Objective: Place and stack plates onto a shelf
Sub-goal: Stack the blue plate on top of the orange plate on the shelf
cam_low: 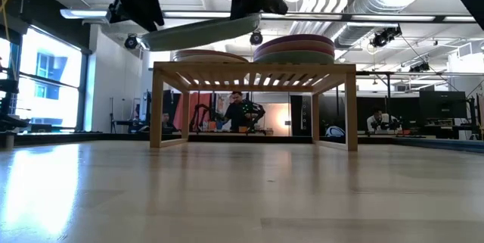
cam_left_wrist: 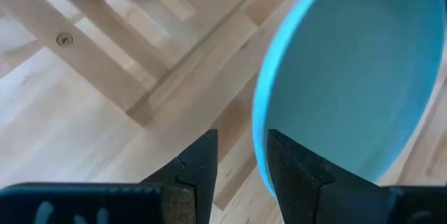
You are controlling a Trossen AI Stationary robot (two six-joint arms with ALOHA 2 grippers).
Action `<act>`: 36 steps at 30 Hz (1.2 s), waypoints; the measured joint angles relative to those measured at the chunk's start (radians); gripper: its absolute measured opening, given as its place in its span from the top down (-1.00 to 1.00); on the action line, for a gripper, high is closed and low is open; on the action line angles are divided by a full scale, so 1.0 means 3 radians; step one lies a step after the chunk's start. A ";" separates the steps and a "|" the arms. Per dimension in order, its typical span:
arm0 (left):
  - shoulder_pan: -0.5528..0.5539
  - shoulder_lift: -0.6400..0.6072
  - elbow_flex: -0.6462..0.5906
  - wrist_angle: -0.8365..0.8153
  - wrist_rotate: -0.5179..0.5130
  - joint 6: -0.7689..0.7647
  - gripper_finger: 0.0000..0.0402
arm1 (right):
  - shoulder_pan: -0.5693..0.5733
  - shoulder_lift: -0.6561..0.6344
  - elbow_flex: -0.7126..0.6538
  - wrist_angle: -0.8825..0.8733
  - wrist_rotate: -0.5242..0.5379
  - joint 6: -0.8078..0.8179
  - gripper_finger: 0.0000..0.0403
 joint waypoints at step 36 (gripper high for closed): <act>0.0736 -0.0482 0.0000 0.0426 -0.0109 -0.0085 0.44 | -0.1559 -0.0006 0.0491 0.0828 -0.1050 -0.1580 1.00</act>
